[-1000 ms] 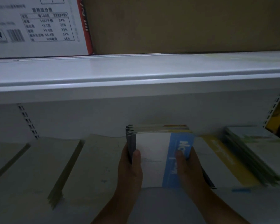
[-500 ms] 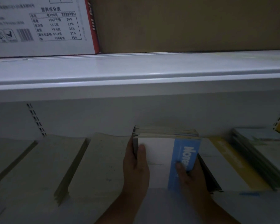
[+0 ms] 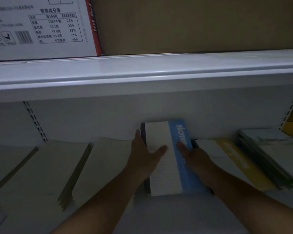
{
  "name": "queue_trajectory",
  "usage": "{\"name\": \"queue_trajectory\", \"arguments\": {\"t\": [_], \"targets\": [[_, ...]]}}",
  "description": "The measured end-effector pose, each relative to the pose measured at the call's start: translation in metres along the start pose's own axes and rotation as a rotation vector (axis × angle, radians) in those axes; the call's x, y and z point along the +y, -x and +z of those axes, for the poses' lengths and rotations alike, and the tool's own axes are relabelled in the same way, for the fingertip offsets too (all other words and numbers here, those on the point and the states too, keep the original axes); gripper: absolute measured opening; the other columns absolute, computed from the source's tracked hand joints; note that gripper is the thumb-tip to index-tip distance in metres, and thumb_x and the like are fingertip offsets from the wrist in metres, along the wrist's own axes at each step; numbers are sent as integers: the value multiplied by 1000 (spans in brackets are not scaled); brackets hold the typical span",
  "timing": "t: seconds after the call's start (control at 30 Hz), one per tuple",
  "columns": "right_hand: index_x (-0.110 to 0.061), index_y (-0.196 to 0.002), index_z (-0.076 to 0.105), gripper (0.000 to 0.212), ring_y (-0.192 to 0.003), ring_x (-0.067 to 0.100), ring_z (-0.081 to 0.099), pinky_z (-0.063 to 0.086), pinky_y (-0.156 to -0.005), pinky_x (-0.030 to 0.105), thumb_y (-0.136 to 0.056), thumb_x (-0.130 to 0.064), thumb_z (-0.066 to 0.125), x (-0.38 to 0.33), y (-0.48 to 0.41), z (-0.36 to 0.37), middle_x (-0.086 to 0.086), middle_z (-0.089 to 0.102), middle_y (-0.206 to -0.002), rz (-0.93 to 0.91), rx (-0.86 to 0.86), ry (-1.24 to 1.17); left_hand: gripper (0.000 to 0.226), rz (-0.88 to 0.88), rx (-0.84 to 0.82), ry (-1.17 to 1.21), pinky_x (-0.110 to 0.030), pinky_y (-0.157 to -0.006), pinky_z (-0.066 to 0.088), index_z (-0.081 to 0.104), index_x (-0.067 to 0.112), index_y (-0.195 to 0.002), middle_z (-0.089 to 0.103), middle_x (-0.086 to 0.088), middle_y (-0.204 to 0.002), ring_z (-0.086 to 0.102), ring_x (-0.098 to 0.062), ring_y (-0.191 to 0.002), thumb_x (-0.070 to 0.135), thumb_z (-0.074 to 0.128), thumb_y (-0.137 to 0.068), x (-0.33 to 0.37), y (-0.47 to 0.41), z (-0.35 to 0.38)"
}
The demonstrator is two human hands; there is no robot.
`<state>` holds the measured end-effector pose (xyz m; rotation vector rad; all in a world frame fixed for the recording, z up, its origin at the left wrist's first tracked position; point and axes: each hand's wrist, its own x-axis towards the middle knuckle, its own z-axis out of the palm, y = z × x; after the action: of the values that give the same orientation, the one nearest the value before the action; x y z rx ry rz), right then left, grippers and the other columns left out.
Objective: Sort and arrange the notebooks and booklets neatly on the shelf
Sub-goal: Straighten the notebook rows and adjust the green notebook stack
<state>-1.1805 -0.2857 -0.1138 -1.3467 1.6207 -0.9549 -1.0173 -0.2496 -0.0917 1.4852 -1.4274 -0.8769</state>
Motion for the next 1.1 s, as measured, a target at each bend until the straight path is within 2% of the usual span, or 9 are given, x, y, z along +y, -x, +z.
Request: {"name": "queue_trajectory", "arguments": {"t": [0.1,0.2,0.33,0.5,0.67,0.8,0.9,0.97,1.1], "targets": [[0,-119,57,65,-73,22,54,45,-69,30,-87,-56,50,10,-4,6,13,60,-100,214,-106,38,118,99,-277,-423,-39,-120,15,-10,40,-148,-20,11,-157,-7,-13,-147,59,72,-65,-18,35,17],[1,-124,55,66,-73,21,52,41,-73,32,-89,-55,49,12,-4,7,16,61,-109,280,-155,52,115,25,-368,-652,-36,-118,19,-16,44,-145,-37,9,-150,-8,-17,-147,37,75,-75,-33,54,25],[1,-129,49,66,-79,22,55,40,-67,30,-91,-53,46,6,-6,6,19,52,-130,267,-147,95,105,-49,-263,-489,-17,-102,34,-12,42,-147,-35,20,-143,16,-11,-145,12,65,-82,-48,54,23],[-7,-94,63,53,-84,27,56,44,-80,35,-95,-52,37,8,-3,-3,12,58,-91,156,-93,128,98,-100,-195,-481,-21,-101,35,-19,39,-145,-19,0,-158,22,-17,-144,9,55,-89,-48,56,26],[-14,-119,56,24,-93,27,59,50,-87,45,-99,-23,45,29,9,-7,3,55,-97,134,-142,5,97,-100,-168,-412,-21,-109,26,-15,42,-145,0,8,-160,21,-12,-143,8,55,-86,-61,52,31],[-16,-127,53,30,-73,6,49,44,-74,31,-100,-12,42,32,15,-4,1,51,-100,97,-113,-30,97,-156,-168,-395,-23,-113,24,-11,41,-147,8,10,-159,24,-11,-142,8,56,-85,-59,52,31],[-25,-107,58,17,-79,8,56,46,-73,25,-98,-18,46,25,22,-14,1,62,-107,-34,-146,-19,105,-118,-136,-505,-24,-114,22,-17,42,-144,-7,9,-159,14,-12,-145,12,62,-81,-43,59,31],[-30,-90,58,20,-82,3,57,44,-70,12,-98,-16,46,16,23,-34,-7,62,-96,-226,-95,15,106,37,-99,-563,-17,-111,15,-21,46,-138,-22,15,-154,1,-12,-147,14,63,-81,-24,66,32],[-14,-119,58,25,-111,28,58,43,-77,23,-95,-14,49,28,0,-96,13,58,-124,-239,132,256,86,25,-237,-260,-20,-111,27,8,48,-145,5,30,-148,21,-8,-143,18,64,-86,6,67,52]]}}
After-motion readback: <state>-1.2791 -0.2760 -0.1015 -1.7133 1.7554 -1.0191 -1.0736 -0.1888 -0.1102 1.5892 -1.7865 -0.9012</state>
